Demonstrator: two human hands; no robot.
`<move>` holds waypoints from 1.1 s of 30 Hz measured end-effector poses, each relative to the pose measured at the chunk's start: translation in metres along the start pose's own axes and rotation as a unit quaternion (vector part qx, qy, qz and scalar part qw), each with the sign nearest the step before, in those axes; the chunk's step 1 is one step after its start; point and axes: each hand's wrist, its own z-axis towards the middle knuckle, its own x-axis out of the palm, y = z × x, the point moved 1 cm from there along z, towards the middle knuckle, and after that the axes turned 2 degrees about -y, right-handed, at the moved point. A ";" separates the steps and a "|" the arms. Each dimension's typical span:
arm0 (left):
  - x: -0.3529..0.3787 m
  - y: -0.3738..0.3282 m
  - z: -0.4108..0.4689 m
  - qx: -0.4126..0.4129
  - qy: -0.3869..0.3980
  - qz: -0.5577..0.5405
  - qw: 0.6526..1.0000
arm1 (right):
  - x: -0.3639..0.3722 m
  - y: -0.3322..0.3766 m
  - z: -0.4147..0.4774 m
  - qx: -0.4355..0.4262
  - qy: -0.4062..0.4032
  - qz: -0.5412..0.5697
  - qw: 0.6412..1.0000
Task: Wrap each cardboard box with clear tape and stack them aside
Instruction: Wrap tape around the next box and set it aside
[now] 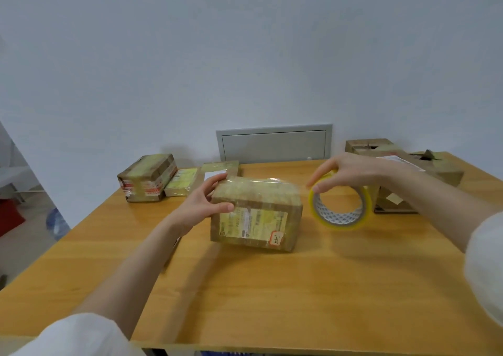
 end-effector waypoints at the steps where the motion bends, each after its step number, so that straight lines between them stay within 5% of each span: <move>1: 0.000 0.000 0.000 -0.003 -0.001 0.002 1.000 | 0.005 -0.003 0.002 -0.002 -0.002 0.008 1.000; 14: -0.006 -0.002 -0.003 -0.010 0.023 0.100 0.995 | 0.035 -0.015 0.025 0.006 -0.002 0.052 0.999; 16: -0.005 -0.011 -0.004 -0.008 0.012 0.293 0.956 | 0.041 -0.011 0.030 -0.003 0.005 0.059 0.998; 18: 0.010 -0.022 -0.006 0.011 0.004 0.522 0.853 | 0.045 -0.008 0.034 -0.014 0.009 0.057 0.998; 20: 0.037 -0.027 -0.006 0.029 0.001 0.600 0.800 | 0.047 -0.006 0.037 -0.018 0.006 0.054 0.998; 27: 0.110 -0.022 0.009 0.099 -0.004 0.650 0.754 | 0.054 -0.020 0.038 -0.020 -0.003 0.050 0.999; 33: 0.103 -0.020 0.008 0.086 0.013 0.629 0.772 | 0.059 -0.028 0.032 -0.013 -0.050 0.048 0.998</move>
